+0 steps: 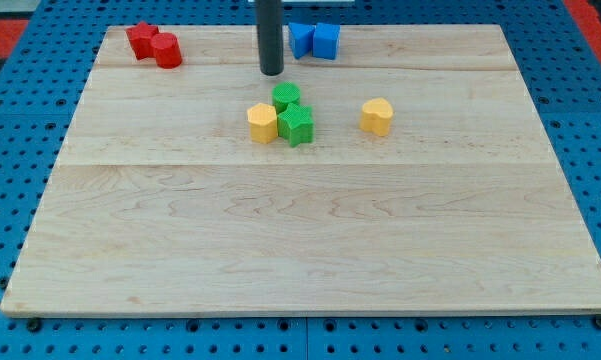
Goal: Move the red star diagonally to the green circle
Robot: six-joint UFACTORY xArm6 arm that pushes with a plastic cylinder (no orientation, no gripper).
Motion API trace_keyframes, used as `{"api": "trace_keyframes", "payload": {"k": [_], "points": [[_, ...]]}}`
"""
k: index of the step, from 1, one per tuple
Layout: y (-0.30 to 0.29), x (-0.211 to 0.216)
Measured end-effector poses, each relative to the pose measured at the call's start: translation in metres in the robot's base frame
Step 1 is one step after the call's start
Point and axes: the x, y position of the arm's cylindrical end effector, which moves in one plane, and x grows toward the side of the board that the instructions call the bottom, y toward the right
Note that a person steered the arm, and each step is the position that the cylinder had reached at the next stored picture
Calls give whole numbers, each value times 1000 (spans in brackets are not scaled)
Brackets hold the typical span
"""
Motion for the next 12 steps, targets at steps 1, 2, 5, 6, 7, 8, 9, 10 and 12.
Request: {"api": "trace_keyframes", "payload": {"k": [1,2,5,6,7,8,9,10,12], "points": [[-20,0],[-28,0],[-87,35],[-158,36],[-228,36],[-253,30],[-253,5],[-250,-30],[-217,-85]]}}
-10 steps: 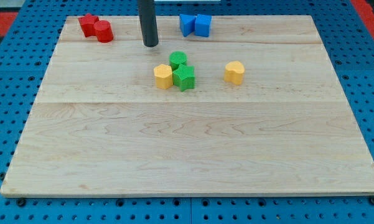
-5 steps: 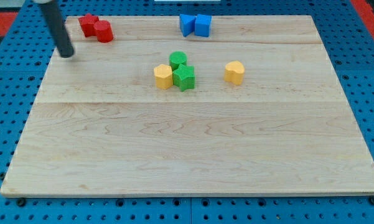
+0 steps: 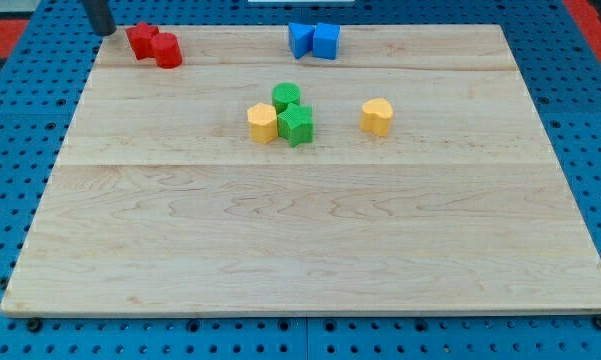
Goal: Move the red star diagonally to the green circle
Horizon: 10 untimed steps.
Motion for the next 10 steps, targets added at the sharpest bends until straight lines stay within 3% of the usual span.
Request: {"api": "trace_keyframes", "payload": {"k": [4,6,10], "points": [[105,31],[97,7],[51,48]]}}
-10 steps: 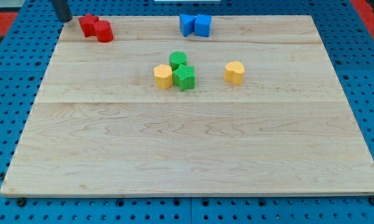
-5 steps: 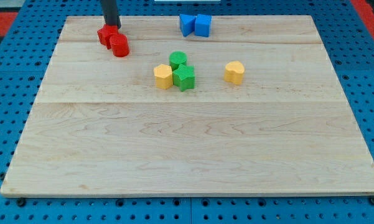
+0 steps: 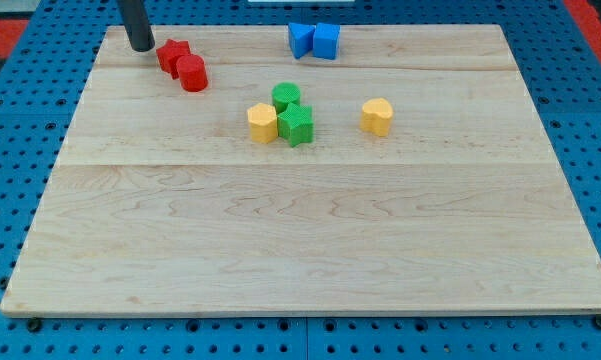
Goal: Move the red star diagonally to the green circle
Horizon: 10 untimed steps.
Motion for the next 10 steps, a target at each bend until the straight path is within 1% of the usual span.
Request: {"api": "trace_keyframes", "payload": {"k": [1,3,5,6,8,9,10], "points": [[6,14],[65,14],[133,57],[133,63],[137,103],[147,101],[179,90]]}}
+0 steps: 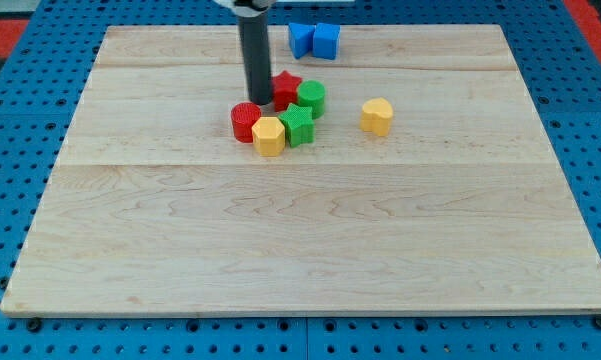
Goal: Move the red star diagonally to the green circle
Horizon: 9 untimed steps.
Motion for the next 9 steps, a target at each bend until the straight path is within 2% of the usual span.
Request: {"api": "trace_keyframes", "payload": {"k": [2,6,9], "points": [[66,-2],[189,-39],[242,-34]]}}
